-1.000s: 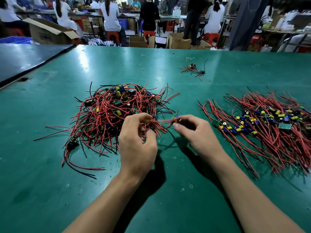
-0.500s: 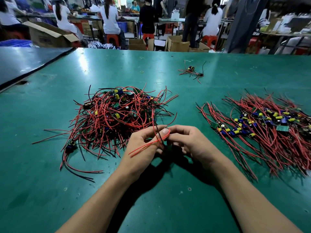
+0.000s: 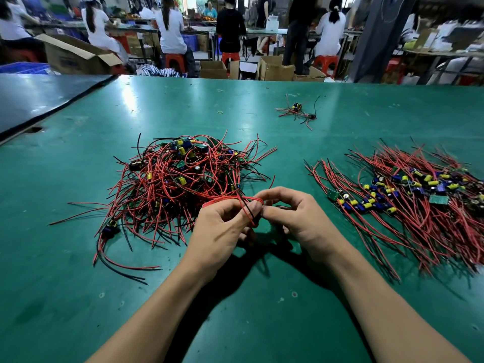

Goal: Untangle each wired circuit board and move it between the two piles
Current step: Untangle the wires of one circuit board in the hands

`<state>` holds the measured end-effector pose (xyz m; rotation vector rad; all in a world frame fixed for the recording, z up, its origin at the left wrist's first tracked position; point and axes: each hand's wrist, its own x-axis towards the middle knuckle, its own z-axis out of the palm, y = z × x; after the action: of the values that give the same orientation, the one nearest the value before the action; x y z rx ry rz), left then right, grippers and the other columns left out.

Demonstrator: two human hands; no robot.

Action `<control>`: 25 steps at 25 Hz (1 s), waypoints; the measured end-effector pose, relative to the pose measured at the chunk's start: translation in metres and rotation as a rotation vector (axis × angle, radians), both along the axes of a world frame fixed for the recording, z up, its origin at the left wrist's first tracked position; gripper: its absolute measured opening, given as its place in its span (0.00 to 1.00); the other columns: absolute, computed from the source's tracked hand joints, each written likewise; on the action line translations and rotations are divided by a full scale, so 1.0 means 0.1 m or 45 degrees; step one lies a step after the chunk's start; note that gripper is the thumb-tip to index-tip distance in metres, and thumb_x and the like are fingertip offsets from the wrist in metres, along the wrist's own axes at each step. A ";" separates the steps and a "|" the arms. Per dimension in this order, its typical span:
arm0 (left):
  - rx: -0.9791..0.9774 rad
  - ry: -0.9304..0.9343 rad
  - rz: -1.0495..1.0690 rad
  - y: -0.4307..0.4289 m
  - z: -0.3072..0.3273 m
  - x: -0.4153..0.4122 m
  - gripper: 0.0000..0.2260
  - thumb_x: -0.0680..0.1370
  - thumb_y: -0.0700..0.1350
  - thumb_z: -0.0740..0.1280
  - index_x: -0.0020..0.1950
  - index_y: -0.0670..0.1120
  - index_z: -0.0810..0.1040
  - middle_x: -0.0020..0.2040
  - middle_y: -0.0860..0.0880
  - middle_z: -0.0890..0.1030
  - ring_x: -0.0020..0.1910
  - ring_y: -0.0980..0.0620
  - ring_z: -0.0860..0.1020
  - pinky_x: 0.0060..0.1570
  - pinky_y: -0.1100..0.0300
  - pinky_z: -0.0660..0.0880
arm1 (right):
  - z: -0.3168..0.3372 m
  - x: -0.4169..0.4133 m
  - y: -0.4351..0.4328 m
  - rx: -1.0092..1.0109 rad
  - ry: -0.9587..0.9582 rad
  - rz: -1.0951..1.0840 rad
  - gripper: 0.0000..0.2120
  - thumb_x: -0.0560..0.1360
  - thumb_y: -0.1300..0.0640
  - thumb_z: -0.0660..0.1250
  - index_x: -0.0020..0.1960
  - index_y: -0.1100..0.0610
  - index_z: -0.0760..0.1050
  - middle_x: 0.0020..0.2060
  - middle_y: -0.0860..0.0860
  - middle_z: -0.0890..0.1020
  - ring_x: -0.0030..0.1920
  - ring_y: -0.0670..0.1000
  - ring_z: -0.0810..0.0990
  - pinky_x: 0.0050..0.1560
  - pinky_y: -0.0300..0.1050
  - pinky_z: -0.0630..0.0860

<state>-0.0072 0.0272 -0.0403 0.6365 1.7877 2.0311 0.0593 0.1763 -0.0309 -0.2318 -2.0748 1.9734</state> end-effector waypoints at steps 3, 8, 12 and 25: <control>0.028 -0.067 -0.060 0.00 0.01 0.00 0.13 0.72 0.46 0.73 0.47 0.36 0.82 0.35 0.43 0.80 0.27 0.52 0.76 0.26 0.63 0.74 | -0.03 -0.02 0.01 -0.177 -0.047 -0.016 0.09 0.67 0.51 0.77 0.46 0.50 0.85 0.36 0.48 0.79 0.31 0.45 0.68 0.30 0.39 0.62; -0.032 -0.070 -0.165 0.02 0.01 0.01 0.08 0.74 0.40 0.72 0.50 0.37 0.81 0.36 0.43 0.82 0.30 0.51 0.78 0.29 0.62 0.75 | -0.02 -0.06 0.00 -0.419 -0.143 -0.124 0.14 0.62 0.46 0.80 0.44 0.52 0.85 0.33 0.49 0.78 0.26 0.45 0.70 0.26 0.36 0.63; -0.001 -0.131 -0.227 0.02 0.02 -0.01 0.04 0.75 0.38 0.71 0.49 0.42 0.83 0.36 0.45 0.81 0.29 0.52 0.76 0.29 0.63 0.74 | -0.01 -0.07 0.00 -0.585 -0.139 -0.120 0.11 0.63 0.50 0.78 0.41 0.53 0.80 0.27 0.49 0.73 0.22 0.43 0.67 0.21 0.34 0.59; -0.025 -0.192 -0.204 0.01 0.07 0.02 0.11 0.74 0.31 0.66 0.38 0.44 0.83 0.32 0.45 0.81 0.31 0.48 0.77 0.32 0.61 0.75 | 0.01 0.01 0.10 -0.598 -0.297 0.237 0.17 0.67 0.56 0.80 0.55 0.57 0.84 0.48 0.56 0.82 0.35 0.47 0.68 0.35 0.38 0.66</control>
<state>-0.0053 0.0286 -0.0331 0.5840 1.6151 1.8999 0.0598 0.1867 -0.0303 -0.3870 -1.7768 2.6464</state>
